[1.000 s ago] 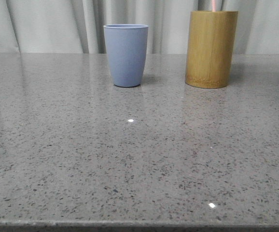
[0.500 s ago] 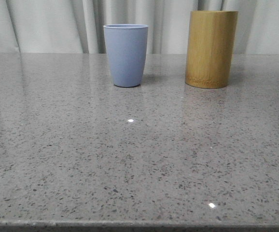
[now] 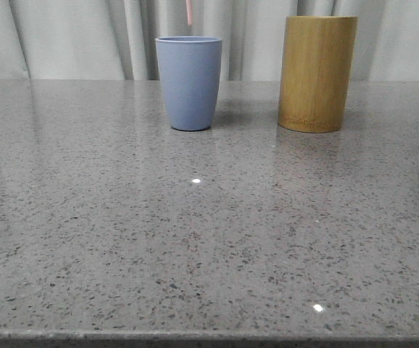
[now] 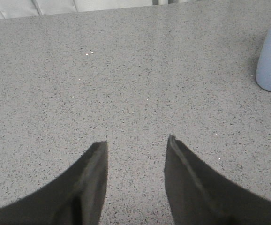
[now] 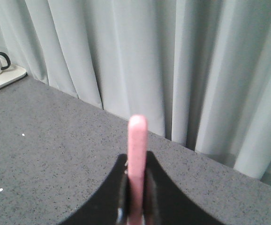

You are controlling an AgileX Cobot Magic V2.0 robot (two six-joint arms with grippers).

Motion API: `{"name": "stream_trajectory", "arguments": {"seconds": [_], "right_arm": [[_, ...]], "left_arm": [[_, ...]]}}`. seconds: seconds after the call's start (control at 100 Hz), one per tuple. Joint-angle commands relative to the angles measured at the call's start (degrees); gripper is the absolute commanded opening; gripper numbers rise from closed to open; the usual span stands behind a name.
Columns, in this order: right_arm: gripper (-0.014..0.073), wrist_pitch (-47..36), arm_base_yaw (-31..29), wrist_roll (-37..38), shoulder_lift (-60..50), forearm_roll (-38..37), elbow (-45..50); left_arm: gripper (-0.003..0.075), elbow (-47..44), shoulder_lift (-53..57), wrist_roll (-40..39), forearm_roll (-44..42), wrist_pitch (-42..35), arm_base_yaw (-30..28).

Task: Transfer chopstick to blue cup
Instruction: 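Carry the chopstick over the blue cup and lower it inside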

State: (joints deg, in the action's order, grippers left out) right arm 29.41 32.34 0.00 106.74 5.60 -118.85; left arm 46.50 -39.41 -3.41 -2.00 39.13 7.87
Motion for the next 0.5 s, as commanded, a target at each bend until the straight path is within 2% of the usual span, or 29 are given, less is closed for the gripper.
{"name": "stream_trajectory", "arguments": {"seconds": [0.0,0.49], "right_arm": [[-0.0106,-5.05,-0.27,-0.63,-1.97,0.03,-0.92],[-0.0085,-12.08,-0.52,-0.68,-0.58,-0.02,8.45]], "left_arm": [[0.0282,1.5,0.22,-0.56,-0.12,-3.6,0.06],[0.0282,1.5,0.22,-0.56,-0.12,-3.33,0.06]]}}
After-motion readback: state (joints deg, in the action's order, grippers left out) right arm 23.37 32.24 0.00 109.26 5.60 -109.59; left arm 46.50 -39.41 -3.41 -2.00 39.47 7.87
